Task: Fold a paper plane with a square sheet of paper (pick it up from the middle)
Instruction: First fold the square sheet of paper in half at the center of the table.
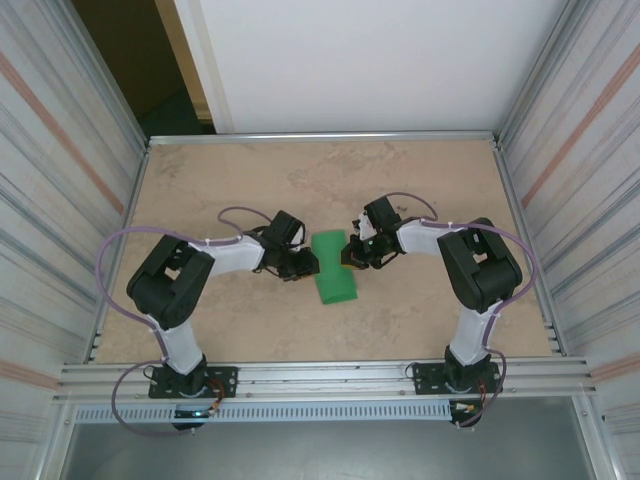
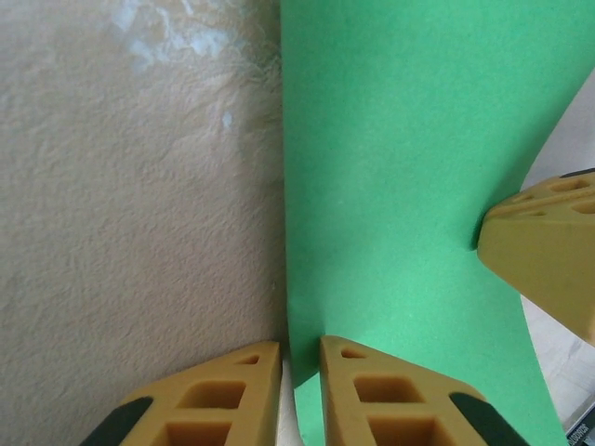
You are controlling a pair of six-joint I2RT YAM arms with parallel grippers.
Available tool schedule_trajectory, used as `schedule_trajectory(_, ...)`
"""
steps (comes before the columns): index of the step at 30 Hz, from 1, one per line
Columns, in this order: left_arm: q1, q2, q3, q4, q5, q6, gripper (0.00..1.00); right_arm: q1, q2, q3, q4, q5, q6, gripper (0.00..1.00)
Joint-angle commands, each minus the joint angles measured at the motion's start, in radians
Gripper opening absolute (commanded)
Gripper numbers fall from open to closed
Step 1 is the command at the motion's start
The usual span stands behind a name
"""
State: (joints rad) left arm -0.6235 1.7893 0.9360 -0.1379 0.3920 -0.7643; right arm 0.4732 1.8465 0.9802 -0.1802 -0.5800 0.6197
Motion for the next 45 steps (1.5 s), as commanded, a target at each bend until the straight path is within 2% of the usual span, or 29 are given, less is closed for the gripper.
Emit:
schedule_trajectory(1,-0.007,0.035,0.024,-0.063,-0.022,0.017,0.18,0.008,-0.021,0.009,-0.028,-0.017,-0.013,0.08)
schedule_trajectory(20,-0.021,0.073,0.082,-0.176,-0.086,0.092,0.19,0.0,0.047,0.021,-0.095,0.019,-0.061,0.06)
schedule_trajectory(27,-0.009,0.013,0.113,-0.191,-0.088,0.103,0.19,-0.004,0.07,-0.002,-0.093,0.03,-0.061,0.05)
schedule_trajectory(32,0.01,-0.106,0.074,-0.141,-0.118,0.088,0.19,-0.002,0.065,-0.022,-0.087,0.038,-0.052,0.05)
schedule_trajectory(36,0.02,-0.149,0.02,-0.002,-0.032,0.066,0.14,0.002,0.058,-0.044,-0.073,0.042,-0.035,0.04)
schedule_trajectory(41,0.01,-0.068,0.007,0.168,0.121,0.03,0.09,0.004,0.071,-0.044,-0.066,0.05,-0.023,0.04)
schedule_trajectory(45,-0.003,-0.001,0.032,0.185,0.139,0.048,0.09,0.001,0.077,-0.044,-0.076,0.06,-0.018,0.04)
